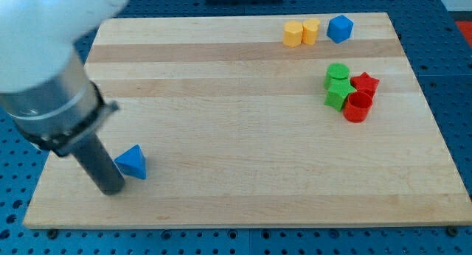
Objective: Place the blue triangle at the left side of the yellow hexagon
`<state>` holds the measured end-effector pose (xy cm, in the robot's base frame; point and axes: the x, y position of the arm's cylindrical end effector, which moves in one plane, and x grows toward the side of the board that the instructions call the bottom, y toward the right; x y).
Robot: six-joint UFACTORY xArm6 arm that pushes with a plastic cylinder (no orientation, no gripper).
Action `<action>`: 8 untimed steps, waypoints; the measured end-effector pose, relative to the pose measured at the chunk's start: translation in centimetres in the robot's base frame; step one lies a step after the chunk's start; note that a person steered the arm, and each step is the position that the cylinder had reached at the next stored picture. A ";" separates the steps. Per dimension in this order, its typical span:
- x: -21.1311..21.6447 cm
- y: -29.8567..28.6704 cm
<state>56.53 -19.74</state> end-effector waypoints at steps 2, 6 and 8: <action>-3.9 6.5; -13.1 22.2; -6.9 18.7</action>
<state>49.59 -1.04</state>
